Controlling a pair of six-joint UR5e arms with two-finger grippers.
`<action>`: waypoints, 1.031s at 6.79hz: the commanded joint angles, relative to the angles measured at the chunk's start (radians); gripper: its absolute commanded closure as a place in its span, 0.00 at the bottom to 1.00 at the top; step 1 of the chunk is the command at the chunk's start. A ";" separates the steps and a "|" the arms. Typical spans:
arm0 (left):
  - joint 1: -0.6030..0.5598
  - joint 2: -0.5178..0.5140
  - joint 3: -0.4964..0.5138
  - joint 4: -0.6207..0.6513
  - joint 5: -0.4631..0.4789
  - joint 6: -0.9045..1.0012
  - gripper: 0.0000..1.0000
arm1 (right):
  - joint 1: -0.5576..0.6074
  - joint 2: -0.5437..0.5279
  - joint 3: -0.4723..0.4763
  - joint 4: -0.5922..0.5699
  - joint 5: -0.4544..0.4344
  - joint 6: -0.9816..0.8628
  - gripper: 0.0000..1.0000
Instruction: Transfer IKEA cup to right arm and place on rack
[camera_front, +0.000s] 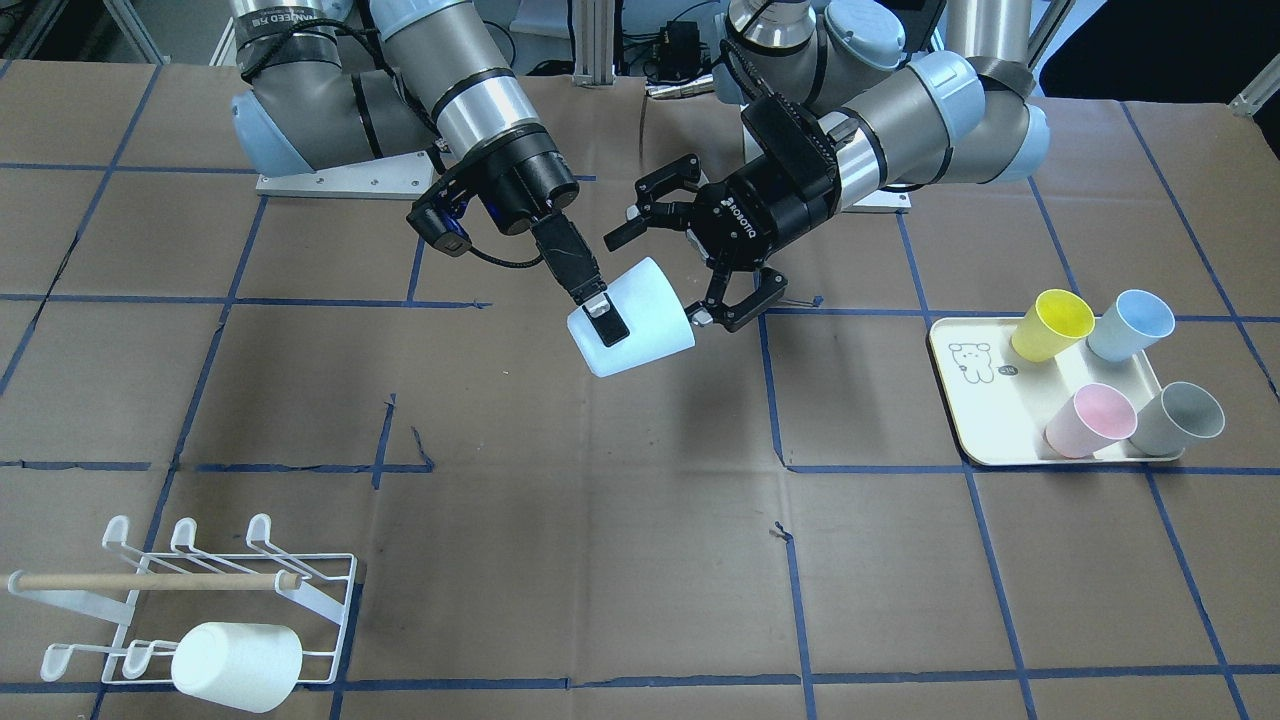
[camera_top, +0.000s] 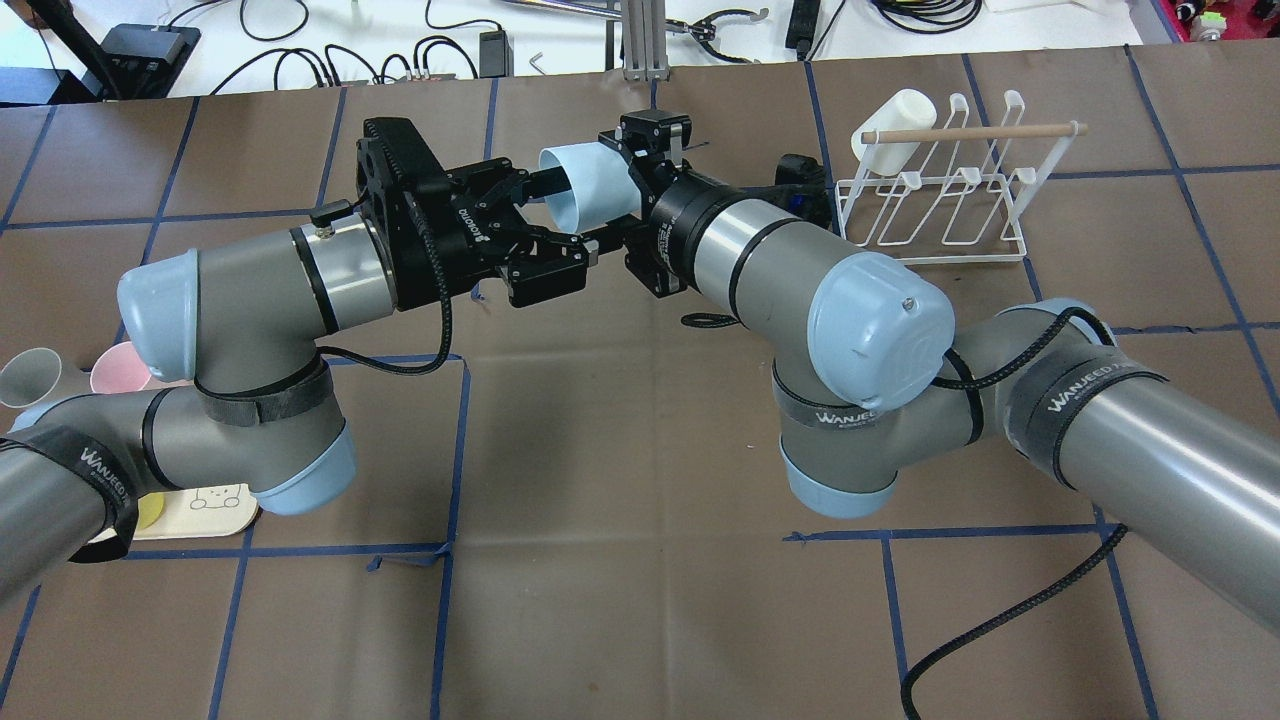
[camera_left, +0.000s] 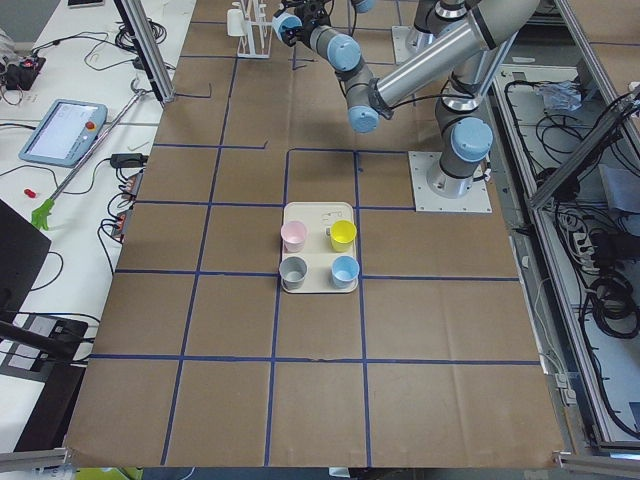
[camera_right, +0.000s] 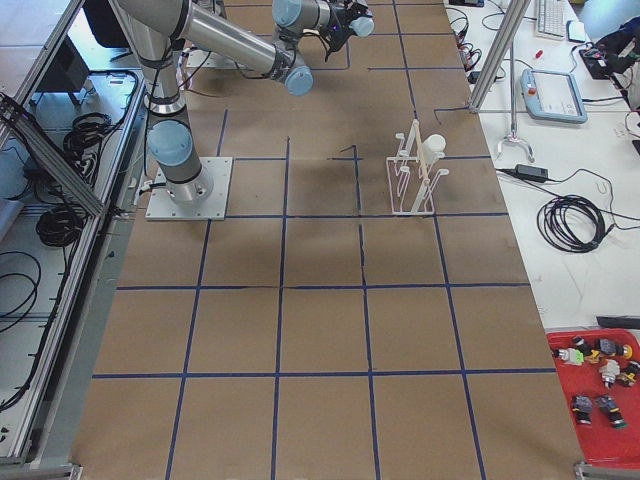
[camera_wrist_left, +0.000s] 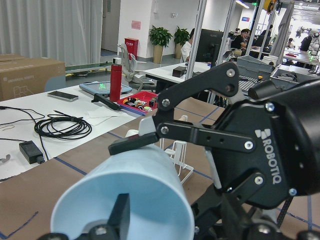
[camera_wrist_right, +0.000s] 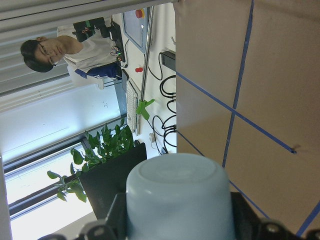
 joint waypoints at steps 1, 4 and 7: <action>0.092 0.012 -0.003 0.000 -0.018 -0.004 0.01 | -0.017 0.021 -0.059 0.005 0.009 -0.007 0.65; 0.266 0.007 -0.005 -0.003 -0.112 0.000 0.01 | -0.098 0.073 -0.104 0.000 0.009 -0.166 0.81; 0.377 -0.014 0.017 -0.090 0.013 0.003 0.01 | -0.277 0.075 -0.123 -0.034 0.010 -0.563 0.84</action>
